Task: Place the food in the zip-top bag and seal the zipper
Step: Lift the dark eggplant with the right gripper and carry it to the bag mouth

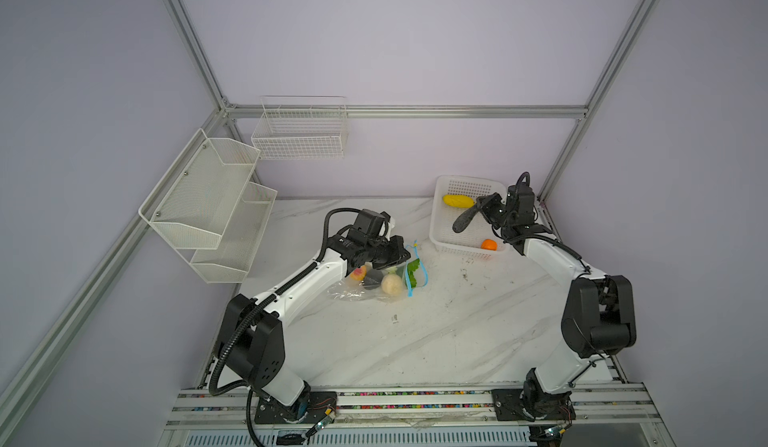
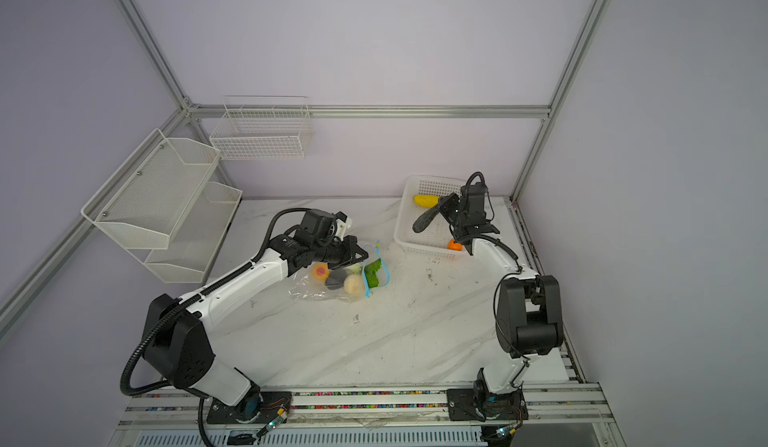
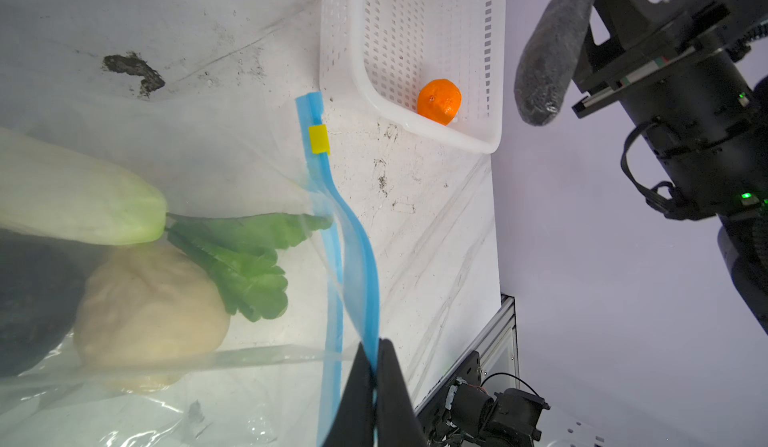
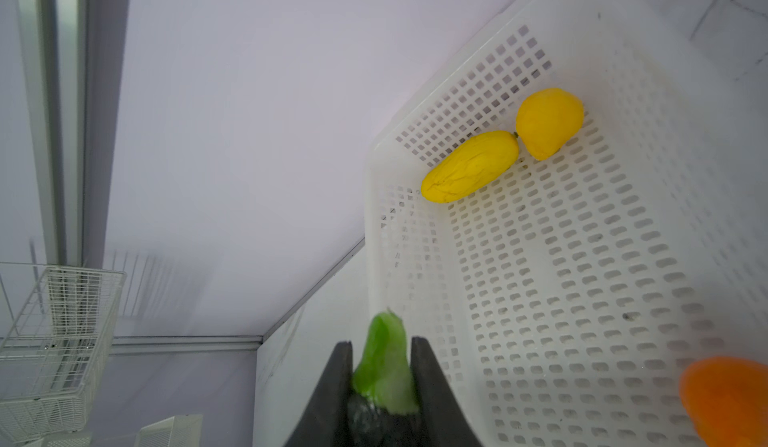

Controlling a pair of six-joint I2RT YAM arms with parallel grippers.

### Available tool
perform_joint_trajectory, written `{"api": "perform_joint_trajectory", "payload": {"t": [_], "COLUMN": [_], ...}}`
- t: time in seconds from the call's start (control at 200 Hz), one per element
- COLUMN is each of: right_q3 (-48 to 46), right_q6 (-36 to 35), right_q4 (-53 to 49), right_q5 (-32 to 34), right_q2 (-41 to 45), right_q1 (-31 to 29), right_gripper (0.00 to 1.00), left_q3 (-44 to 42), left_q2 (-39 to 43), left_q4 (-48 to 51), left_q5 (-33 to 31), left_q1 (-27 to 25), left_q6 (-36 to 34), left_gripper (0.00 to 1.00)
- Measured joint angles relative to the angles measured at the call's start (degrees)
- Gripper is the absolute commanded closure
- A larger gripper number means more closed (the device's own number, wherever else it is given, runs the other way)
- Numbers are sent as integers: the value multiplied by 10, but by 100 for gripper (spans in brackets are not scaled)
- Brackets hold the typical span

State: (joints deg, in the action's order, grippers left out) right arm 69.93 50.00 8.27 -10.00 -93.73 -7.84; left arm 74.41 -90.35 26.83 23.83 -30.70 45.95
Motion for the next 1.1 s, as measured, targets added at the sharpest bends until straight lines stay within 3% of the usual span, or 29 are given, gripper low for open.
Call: {"api": "perform_joint_trajectory", "payload": {"t": [0.145,0.36,1.1], "right_q3": [-59,-126,-146], "right_q6": [28,55,67], "right_q4": [17,32,36], "right_q5": [50,96,191], "right_q2": [77,122,59], "right_q1": [-50,-117,-251], "right_gripper": [80,80,80], "left_q3": [0,0,0], "left_q2": [0,0,0], "left_q4": [-4,-7,-7], "left_q5": [-1,-1,-1], "left_q1": [0,0,-2], "left_q6": [1,6,6], "left_gripper": [100,100,100]}}
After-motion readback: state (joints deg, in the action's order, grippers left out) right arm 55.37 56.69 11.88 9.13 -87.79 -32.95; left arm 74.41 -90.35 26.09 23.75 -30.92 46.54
